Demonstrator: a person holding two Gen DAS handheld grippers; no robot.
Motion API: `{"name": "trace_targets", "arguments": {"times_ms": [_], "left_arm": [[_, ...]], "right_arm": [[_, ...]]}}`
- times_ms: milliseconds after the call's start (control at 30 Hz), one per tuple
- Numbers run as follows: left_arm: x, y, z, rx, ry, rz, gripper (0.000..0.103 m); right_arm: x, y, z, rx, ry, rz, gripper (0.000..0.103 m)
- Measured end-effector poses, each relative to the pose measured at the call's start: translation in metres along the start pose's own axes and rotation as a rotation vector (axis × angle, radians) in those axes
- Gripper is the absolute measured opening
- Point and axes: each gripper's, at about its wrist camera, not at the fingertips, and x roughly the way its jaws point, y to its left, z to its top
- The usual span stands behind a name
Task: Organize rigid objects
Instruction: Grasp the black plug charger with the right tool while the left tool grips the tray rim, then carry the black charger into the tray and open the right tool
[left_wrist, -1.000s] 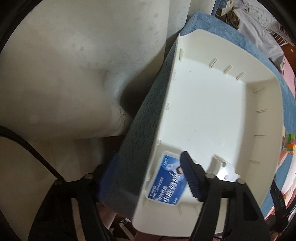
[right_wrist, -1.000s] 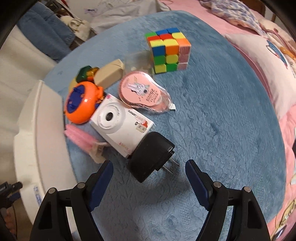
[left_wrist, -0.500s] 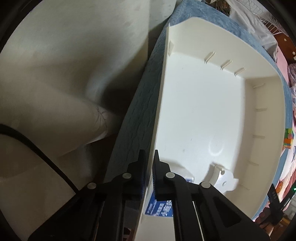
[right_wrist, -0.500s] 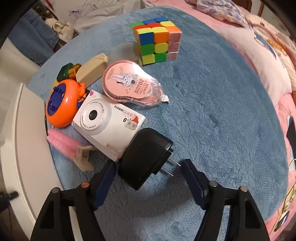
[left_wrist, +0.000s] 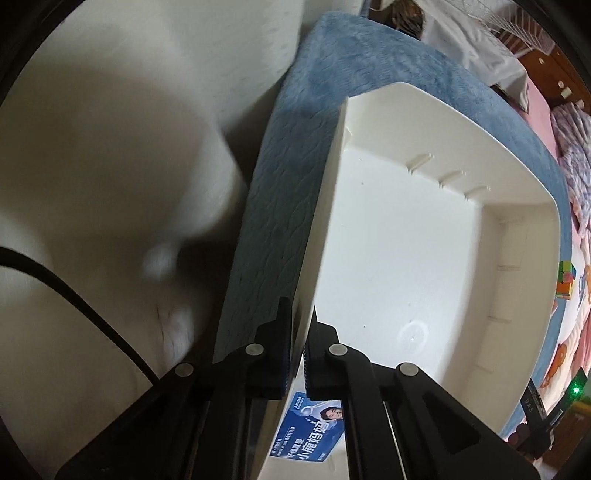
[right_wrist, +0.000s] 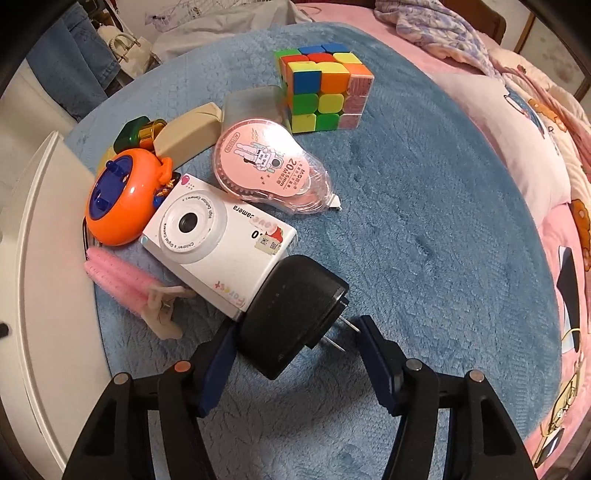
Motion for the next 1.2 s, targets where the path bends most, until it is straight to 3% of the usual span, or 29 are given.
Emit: {"name": "trace_targets", "arguments": {"times_ms": [200, 633, 867, 900, 1000, 1200], "left_arm": [[-0.004, -0.001, 0.000, 0.037, 0.005, 0.007, 0.005], [-0.008, -0.002, -0.017, 0.083, 0.021, 0.043, 0.006], [-0.008, 0.004, -0.035, 0.069, 0.063, 0.042, 0.006], [-0.005, 0.013, -0.055, 0.066, 0.068, 0.041, 0.006], [-0.004, 0.016, -0.065, 0.053, 0.077, 0.038, 0.006], [-0.007, 0.019, -0.082, 0.041, 0.046, 0.028, 0.007]], "right_arm": [[-0.010, 0.002, -0.004, 0.034, -0.024, 0.008, 0.065], [-0.064, 0.016, -0.023, 0.025, -0.121, 0.117, 0.065], [-0.110, 0.041, -0.024, -0.090, -0.214, 0.226, 0.065], [-0.115, 0.043, -0.024, -0.101, -0.222, 0.238, 0.065], [-0.132, 0.058, -0.025, -0.168, -0.253, 0.291, 0.065], [-0.158, 0.092, -0.037, -0.343, -0.277, 0.375, 0.065]]}}
